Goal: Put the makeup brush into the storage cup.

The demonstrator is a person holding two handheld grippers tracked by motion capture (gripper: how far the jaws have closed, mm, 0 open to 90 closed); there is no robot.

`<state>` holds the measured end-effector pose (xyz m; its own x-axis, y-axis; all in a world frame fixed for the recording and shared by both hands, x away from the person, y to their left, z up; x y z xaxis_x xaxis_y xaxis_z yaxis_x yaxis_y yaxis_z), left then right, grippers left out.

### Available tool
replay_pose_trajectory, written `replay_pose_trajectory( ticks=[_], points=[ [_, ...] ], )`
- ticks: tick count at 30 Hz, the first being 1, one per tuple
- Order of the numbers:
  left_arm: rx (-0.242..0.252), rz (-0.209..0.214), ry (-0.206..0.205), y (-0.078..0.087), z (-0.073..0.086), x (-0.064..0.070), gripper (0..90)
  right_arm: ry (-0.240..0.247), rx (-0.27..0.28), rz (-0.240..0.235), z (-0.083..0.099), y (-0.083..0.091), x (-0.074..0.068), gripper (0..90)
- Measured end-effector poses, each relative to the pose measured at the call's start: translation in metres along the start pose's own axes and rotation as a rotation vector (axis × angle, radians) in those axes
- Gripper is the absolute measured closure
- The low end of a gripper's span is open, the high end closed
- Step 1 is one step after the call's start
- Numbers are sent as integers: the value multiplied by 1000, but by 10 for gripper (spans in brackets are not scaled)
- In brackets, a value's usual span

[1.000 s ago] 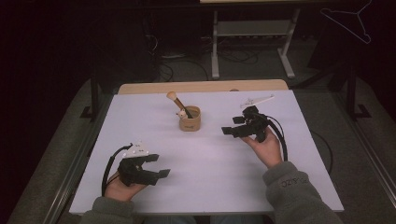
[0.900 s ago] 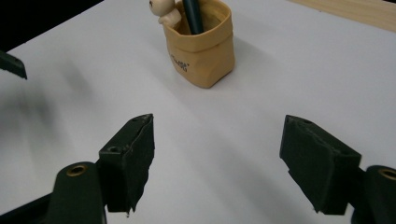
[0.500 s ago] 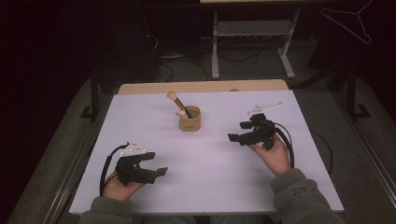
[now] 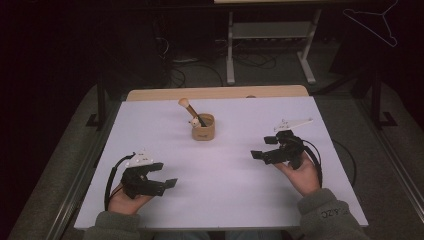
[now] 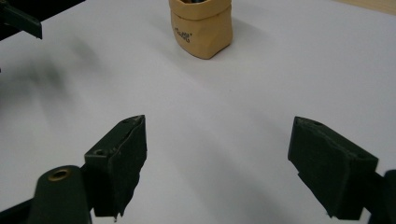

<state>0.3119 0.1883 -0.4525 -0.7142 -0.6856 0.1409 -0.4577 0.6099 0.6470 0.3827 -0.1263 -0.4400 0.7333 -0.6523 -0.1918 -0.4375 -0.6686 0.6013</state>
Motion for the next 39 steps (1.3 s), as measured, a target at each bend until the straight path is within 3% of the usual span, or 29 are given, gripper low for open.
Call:
replay_pose_trajectory(
  ticks=[19, 24, 31, 39],
  points=[
    [-1, -8, 5, -2, 1, -2, 207, -22, 22, 24, 32, 20, 1, 146],
    [8, -9, 24, -3, 2, -1, 203, -19, 17, 24, 37, 21, -1, 142],
    [-10, -14, 8, -1, 4, -5, 191, 8, 12, 29, 44, 24, -4, 139],
    [-23, -19, 11, -3, 8, -8, 178, 6, 13, 22, 51, 28, -7, 138]
  ],
)
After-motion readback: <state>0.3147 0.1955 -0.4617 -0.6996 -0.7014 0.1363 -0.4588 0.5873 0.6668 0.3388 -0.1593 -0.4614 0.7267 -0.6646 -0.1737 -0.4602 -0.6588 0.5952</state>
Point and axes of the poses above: each handheld gripper's, and its own axes: y roughly backward along the jaws, z roughly out of its underside, x roughly to its right, the point moved 9 cm from there along -y, roughly forward along the jaws, and after that the axes turned 2 degrees about y, right-handed, at the moved point
